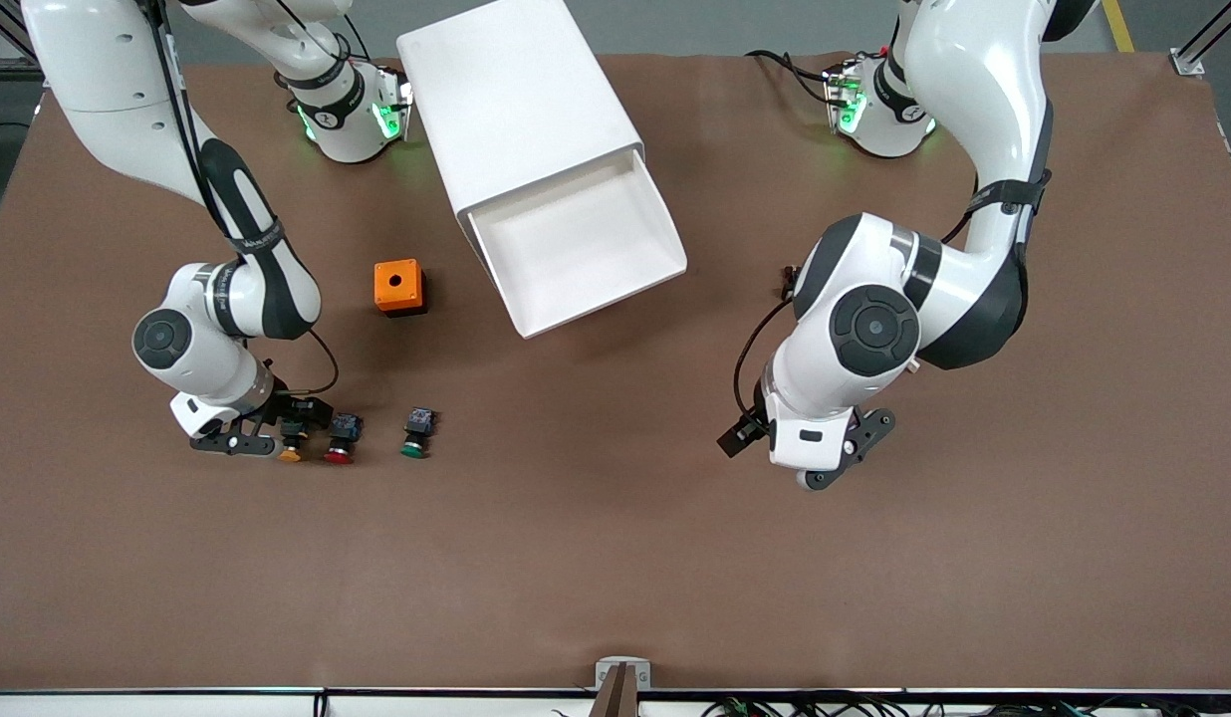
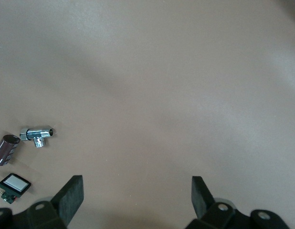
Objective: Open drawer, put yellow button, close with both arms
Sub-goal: 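Lower the right gripper and grasp the yellow button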
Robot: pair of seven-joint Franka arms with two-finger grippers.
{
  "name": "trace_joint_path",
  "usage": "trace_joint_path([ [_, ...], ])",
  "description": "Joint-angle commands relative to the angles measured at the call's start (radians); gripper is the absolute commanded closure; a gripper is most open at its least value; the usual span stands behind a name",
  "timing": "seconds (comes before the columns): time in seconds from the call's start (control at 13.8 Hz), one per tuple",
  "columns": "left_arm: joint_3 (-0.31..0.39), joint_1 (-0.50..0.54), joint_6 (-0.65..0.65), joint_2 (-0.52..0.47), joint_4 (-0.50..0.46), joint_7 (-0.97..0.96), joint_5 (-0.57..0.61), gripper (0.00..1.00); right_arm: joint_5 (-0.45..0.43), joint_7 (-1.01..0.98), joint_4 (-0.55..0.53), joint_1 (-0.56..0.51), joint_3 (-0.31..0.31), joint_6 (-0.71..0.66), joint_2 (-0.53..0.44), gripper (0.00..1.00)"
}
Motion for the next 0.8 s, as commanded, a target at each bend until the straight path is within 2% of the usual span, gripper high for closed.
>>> trace_joint_path([
  [0.0, -0.011, 0.005, 0.009, -0.014, -0.017, -0.014, 0.016, 0.01, 0.014, 0.001, -0.002, 0.005, -0.003, 0.016, 0.004, 0.08],
  [0.15, -0.011, 0.005, 0.009, -0.014, -0.017, -0.014, 0.016, 0.01, 0.014, -0.002, -0.002, 0.005, -0.003, 0.011, 0.004, 0.52],
  [0.22, -0.011, 0.005, 0.009, -0.014, -0.017, -0.014, 0.016, 0.01, 0.015, 0.0, -0.002, 0.002, -0.003, 0.013, 0.004, 0.84],
  [0.29, -0.011, 0.005, 0.009, -0.014, -0.017, -0.014, 0.016, 0.01, 0.015, 0.001, -0.002, 0.002, -0.003, 0.013, 0.004, 1.0],
  [0.73, -0.01, 0.006, 0.009, -0.014, -0.017, -0.014, 0.016, 0.01, 0.015, 0.001, 0.011, -0.004, -0.003, -0.004, -0.011, 1.0],
])
